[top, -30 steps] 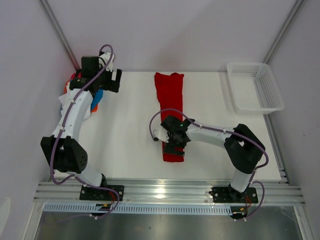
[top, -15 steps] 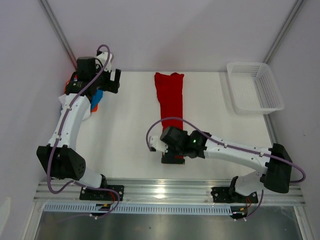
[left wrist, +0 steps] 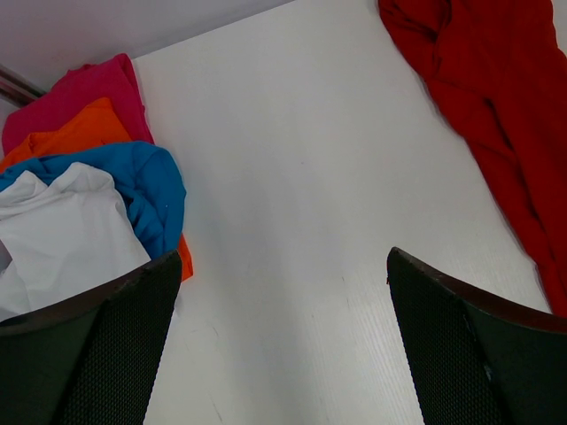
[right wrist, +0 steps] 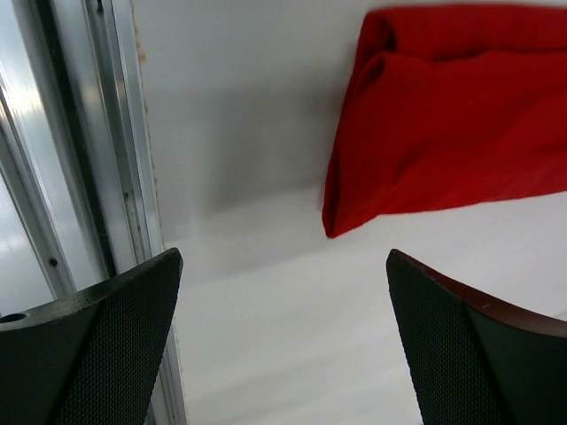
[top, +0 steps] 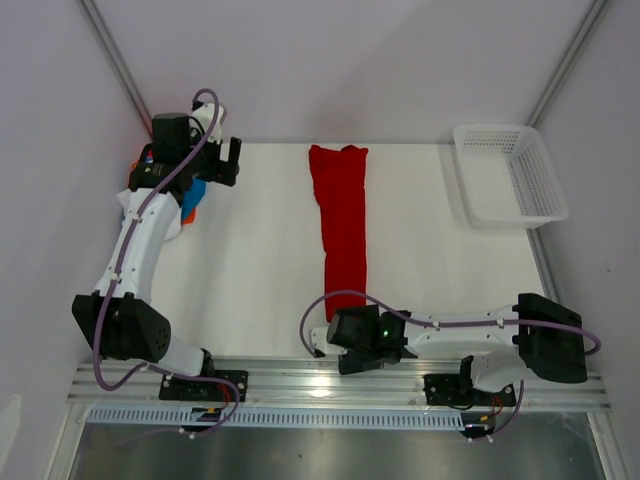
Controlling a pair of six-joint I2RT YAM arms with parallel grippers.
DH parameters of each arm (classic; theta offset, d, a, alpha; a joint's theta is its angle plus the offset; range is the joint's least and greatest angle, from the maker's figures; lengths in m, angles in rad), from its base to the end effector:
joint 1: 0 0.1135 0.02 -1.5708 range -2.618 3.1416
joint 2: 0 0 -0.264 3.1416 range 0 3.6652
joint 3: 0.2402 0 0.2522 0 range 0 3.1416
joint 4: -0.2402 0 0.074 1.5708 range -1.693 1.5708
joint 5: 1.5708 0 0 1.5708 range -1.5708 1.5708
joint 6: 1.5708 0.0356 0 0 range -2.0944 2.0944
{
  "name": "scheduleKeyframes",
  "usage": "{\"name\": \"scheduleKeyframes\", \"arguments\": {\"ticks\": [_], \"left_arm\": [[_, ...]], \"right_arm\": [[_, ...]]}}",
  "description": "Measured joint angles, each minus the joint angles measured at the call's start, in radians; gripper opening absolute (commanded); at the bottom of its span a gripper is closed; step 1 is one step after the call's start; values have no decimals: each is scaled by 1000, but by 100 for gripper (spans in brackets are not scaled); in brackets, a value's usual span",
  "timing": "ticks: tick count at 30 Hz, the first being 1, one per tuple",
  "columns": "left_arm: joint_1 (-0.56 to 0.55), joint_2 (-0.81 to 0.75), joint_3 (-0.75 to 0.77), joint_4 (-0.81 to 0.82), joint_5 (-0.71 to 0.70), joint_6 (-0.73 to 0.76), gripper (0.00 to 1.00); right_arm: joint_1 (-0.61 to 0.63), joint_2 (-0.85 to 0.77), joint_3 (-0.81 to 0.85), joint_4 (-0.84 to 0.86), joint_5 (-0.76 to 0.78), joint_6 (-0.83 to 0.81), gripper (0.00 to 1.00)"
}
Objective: Fold and stack the t-shirts
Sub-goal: Fold the tshirt
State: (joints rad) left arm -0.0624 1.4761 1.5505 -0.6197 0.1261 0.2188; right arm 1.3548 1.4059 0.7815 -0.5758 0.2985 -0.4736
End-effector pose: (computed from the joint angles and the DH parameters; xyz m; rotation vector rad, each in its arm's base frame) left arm 0.3274 -0.0249 0.3977 0.3700 2.0789 -0.0400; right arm 0.0637 0.2416 0.1787 -2.0751 1.6946 -0.1501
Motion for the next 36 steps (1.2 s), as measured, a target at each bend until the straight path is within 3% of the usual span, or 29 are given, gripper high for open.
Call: {"name": "scheduleKeyframes", "arguments": {"ticks": [18, 27, 30, 31, 32, 33, 34, 36], "left_arm": [[0, 19, 0, 5, 0, 2, 99], [0, 21, 0, 5, 0, 7, 99], [0, 21, 0, 5, 0, 9, 99], [0, 21, 0, 5, 0, 9, 99], [0, 21, 0, 5, 0, 9, 99], [0, 21, 0, 5, 0, 9, 99], [0, 21, 0, 6, 0, 9, 99], [0, 21, 0, 6, 0, 9, 99]], "right_arm": [[7, 123, 0, 282, 56, -81, 99], [-129, 182, 18, 416, 93, -156, 97], [-166, 183, 18, 410, 82, -169, 88], [-175, 183, 18, 406, 77, -168, 51], [-187, 183, 21, 393, 68, -176, 35], [-201, 187, 27, 362, 45, -170, 6], [-211, 193, 31, 334, 29, -163, 0], [-241, 206, 61, 241, -32, -154, 0]]}}
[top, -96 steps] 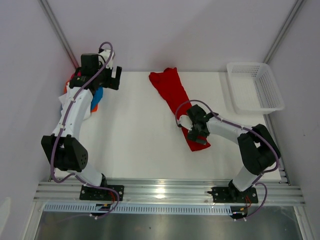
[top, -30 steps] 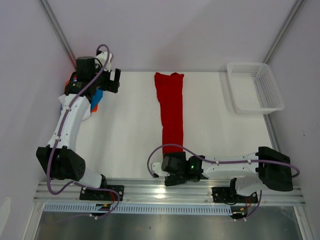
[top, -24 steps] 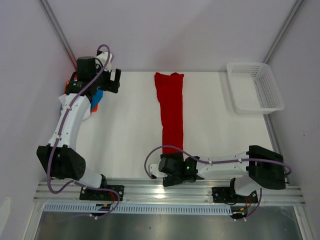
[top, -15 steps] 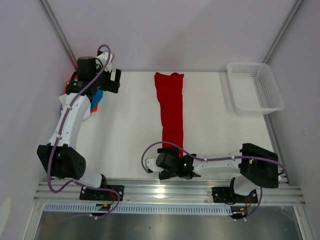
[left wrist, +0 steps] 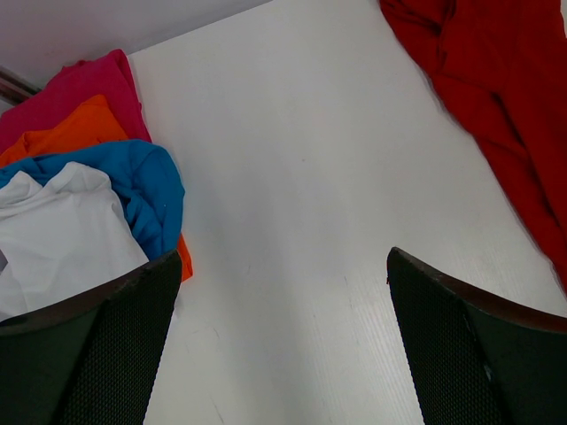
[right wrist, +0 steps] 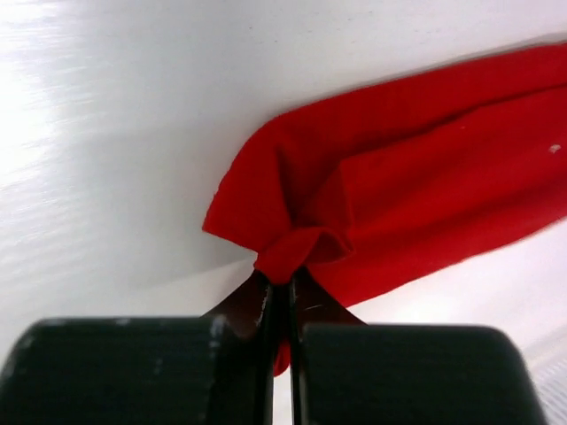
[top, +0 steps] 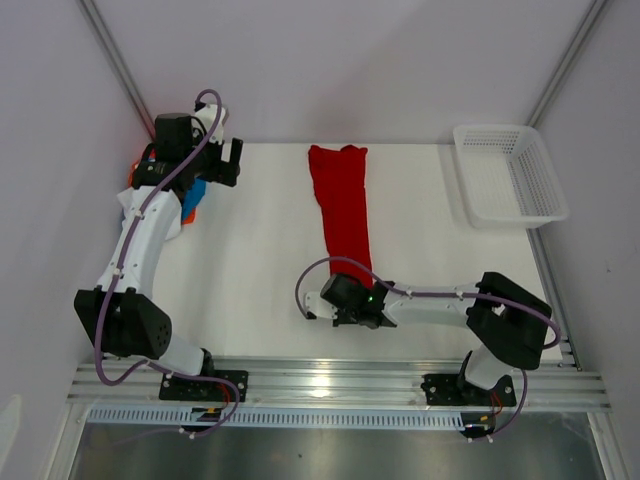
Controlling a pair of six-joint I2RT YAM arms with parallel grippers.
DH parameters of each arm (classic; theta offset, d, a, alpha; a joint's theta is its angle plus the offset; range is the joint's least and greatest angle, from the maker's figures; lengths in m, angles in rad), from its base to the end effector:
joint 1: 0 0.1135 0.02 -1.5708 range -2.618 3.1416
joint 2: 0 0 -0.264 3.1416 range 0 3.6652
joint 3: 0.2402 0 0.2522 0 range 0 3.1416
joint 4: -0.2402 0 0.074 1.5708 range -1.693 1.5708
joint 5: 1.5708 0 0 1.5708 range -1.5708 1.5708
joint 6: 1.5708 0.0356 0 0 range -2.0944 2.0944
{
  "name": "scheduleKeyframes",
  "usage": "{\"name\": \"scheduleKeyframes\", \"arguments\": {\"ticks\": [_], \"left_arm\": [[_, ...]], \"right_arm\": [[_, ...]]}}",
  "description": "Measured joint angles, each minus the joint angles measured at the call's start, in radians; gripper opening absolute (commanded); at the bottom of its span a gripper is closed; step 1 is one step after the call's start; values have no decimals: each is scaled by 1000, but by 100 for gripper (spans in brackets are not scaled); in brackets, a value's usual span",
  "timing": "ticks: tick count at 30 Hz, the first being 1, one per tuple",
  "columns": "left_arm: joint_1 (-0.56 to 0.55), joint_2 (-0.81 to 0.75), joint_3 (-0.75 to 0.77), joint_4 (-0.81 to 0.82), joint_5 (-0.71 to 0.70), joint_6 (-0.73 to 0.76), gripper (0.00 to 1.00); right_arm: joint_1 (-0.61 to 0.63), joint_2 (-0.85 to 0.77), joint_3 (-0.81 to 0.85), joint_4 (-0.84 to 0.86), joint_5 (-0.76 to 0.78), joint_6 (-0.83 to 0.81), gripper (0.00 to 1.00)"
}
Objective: Fold and stack the t-shirts
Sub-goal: Fold the tshirt
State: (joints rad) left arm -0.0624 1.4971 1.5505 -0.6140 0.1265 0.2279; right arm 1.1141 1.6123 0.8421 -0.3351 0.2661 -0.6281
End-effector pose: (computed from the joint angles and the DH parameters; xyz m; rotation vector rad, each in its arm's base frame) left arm 0.3336 -0.0253 0.3916 0.3811 2.0922 -0.0370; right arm 0.1395 0.2626 0.1530 -1.9522 1.7521 -0.1911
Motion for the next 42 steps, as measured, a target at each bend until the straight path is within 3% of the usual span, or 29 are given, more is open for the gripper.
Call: {"name": "scheduleKeyframes", "arguments": {"ticks": [7, 12, 16, 20, 26, 35, 42], "left_arm": [[0, 4, 0, -1, 0, 0, 99], [0, 9, 1, -2, 2, 0, 99], [0, 9, 2, -2, 1, 0, 99], [0, 9, 2, -2, 2, 0, 99], [0, 21, 4, -3, 8, 0, 99], [0, 43, 12, -15, 8, 1, 99], [0, 49, 18, -18, 9, 1, 99]], "right_arm": [[-125, 44, 295, -371, -413, 34, 0], [-138, 117, 505, -657, -739, -26, 0], [-146, 148, 577, -799, -864, -57, 0], [-179, 148, 595, -809, -829, -53, 0], [-286, 183, 648, -713, -648, -42, 0], [-445, 365, 819, -442, -400, -40, 0], [-462, 499, 969, -354, -303, -73, 0]]}}
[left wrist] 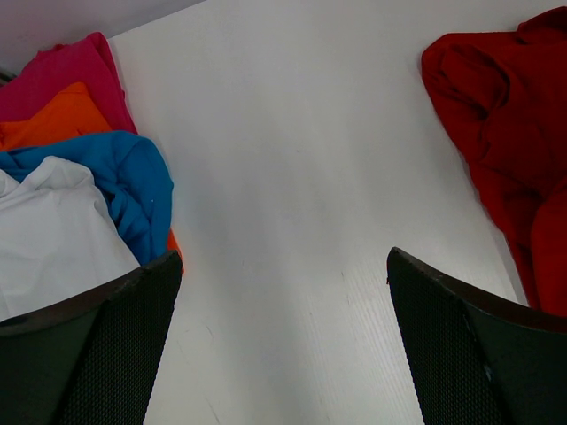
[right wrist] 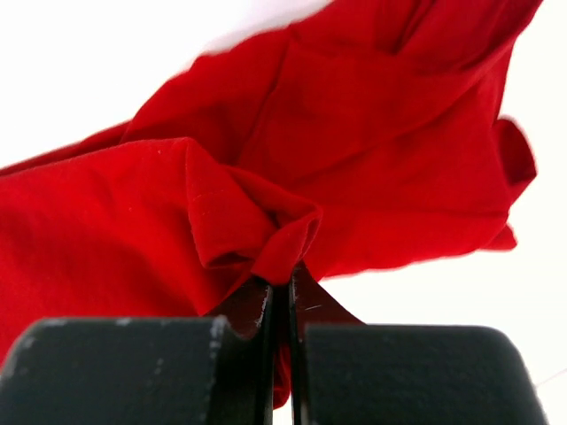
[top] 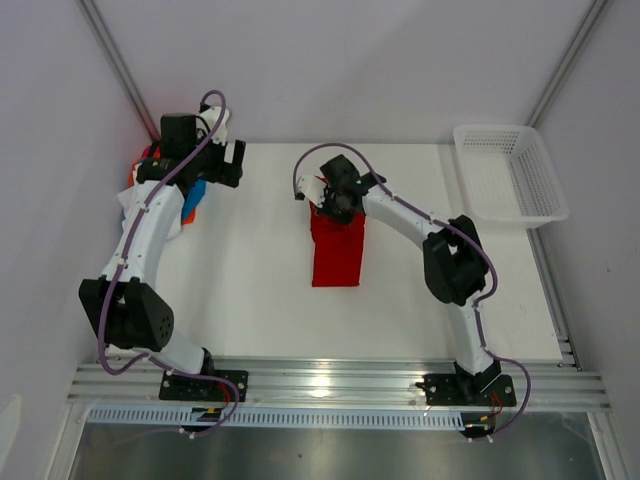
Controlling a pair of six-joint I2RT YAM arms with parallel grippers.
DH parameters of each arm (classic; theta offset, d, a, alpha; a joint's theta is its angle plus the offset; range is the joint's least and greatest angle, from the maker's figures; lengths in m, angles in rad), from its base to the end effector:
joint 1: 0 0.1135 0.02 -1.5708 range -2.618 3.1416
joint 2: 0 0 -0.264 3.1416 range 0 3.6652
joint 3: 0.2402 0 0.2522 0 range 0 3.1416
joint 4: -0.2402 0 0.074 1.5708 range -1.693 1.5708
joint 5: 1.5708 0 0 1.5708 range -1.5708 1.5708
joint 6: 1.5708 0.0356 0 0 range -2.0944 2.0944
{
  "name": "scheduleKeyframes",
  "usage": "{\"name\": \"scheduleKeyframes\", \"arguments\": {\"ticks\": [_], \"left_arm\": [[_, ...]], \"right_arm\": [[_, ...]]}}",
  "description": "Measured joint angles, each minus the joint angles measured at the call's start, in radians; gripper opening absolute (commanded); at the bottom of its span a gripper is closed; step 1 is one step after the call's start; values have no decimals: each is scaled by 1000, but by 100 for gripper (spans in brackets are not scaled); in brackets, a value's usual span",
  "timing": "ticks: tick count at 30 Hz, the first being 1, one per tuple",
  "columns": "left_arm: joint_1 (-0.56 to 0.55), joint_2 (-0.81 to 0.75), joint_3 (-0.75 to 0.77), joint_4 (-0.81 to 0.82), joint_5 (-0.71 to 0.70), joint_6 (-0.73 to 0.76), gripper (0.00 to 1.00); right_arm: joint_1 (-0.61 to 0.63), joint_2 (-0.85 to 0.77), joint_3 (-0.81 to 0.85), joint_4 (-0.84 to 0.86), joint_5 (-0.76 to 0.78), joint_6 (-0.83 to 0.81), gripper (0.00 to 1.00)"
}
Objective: Fold and stack the t-shirts
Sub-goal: Fold the tshirt
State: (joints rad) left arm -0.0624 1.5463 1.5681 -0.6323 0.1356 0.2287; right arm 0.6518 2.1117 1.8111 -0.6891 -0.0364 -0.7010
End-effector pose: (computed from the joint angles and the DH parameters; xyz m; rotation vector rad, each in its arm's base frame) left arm 0.3457 -0.0264 0.3801 0.3914 2.1399 -0.0531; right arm 0.3711 0.2848 0.2330 -1.6132 1.9874 0.0277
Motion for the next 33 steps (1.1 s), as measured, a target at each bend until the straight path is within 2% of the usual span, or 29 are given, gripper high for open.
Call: {"name": "scheduleKeyframes", "arguments": {"ticks": [5, 11, 12, 13, 14, 15, 17, 26, 33], "left_arm": [[0, 9, 0, 0, 0, 0, 99], [0, 23, 0, 0, 2, 1, 99], [0, 24, 0, 0, 3, 1, 99], [0, 25, 0, 0, 6, 1, 99], [0, 25, 0, 0, 8, 1, 99], [0, 25, 0, 0, 9, 1, 99], [0, 25, 0, 0, 13, 1, 99], [-1, 40, 0, -12, 26, 1, 99], [-3, 40, 0, -14, 26, 1, 99]], "right_arm": [[-4, 87, 88, 9, 15, -10, 0], [-6, 105, 88, 14, 37, -18, 0], [-7, 105, 86, 20, 45, -18, 8], [-8, 105, 84, 29, 55, -17, 23], [-8, 105, 78, 37, 62, -13, 54], [-8, 105, 71, 47, 75, -7, 66], [-8, 103, 49, 87, 105, -14, 81], [-3, 98, -141, 412, 351, -57, 84], [31, 92, -256, 621, 472, -125, 85]]}}
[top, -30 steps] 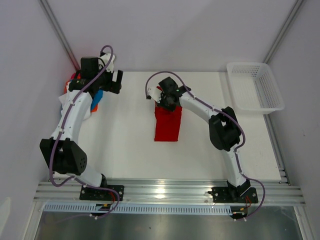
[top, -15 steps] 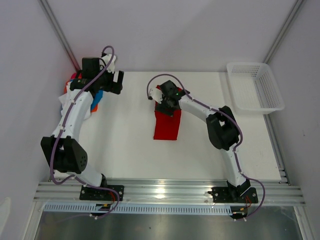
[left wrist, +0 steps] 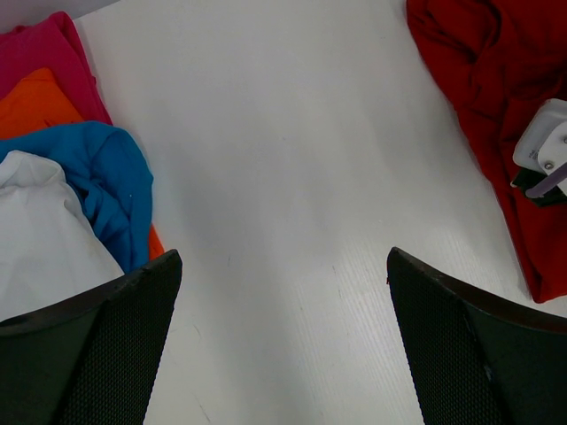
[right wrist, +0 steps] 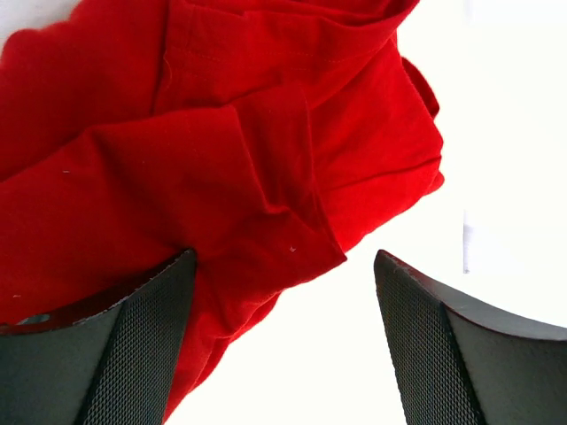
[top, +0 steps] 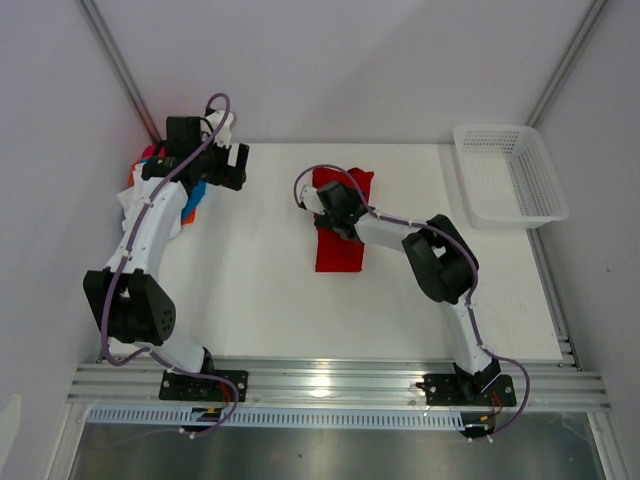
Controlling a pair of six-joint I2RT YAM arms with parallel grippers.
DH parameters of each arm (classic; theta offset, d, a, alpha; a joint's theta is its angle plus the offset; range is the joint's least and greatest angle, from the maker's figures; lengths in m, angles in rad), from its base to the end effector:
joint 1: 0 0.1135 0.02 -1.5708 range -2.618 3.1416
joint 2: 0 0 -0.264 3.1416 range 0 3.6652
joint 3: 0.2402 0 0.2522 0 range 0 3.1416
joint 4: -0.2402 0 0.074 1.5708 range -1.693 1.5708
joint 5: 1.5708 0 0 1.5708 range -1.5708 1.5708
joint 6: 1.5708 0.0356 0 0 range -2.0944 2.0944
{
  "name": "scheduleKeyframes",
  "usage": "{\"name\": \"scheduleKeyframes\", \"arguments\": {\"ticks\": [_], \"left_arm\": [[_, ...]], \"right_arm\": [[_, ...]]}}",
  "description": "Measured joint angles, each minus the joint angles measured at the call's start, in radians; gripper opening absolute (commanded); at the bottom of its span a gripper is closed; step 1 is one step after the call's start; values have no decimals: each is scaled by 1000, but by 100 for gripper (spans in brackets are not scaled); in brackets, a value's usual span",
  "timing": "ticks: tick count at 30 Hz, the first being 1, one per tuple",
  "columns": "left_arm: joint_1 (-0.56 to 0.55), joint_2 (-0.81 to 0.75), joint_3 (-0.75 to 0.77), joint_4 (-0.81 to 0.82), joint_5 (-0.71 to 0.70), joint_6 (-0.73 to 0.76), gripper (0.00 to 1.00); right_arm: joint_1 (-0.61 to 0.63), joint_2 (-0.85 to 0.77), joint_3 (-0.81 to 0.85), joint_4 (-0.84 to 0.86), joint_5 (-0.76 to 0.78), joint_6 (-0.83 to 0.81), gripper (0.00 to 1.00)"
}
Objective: Fold and stack the t-shirts
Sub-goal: Fold the tshirt
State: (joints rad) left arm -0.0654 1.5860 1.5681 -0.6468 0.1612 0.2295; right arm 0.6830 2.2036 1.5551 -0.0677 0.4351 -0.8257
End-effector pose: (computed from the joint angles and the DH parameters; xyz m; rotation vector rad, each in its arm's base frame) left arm 0.3548 -0.0290 0.3658 0.4135 2.1882 -0.0904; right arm 0.3878 0.2962 0.1565 -1.3813 1.8019 -0.5714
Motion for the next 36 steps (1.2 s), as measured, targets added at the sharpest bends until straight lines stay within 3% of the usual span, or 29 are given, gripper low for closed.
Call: {"name": "scheduleKeyframes", "arguments": {"ticks": [8, 14, 21, 28, 36], "left_arm": [[0, 0, 0, 0, 0, 0, 99], [-2, -17, -9, 8, -1, 10, 99], [-8, -89, -76, 69, -6, 14, 99], [-85, -137, -208, 146, 91, -20, 99], [-82, -127, -214, 177, 75, -38, 99]], "right_arm": [[14, -77, -13, -81, 9, 21, 86], [35, -269, 16, -241, -16, 49, 86], [289, -555, -265, -310, -61, 102, 87], [456, -505, -496, -394, -137, 176, 88], [505, -492, -595, -269, -21, 150, 89]]}}
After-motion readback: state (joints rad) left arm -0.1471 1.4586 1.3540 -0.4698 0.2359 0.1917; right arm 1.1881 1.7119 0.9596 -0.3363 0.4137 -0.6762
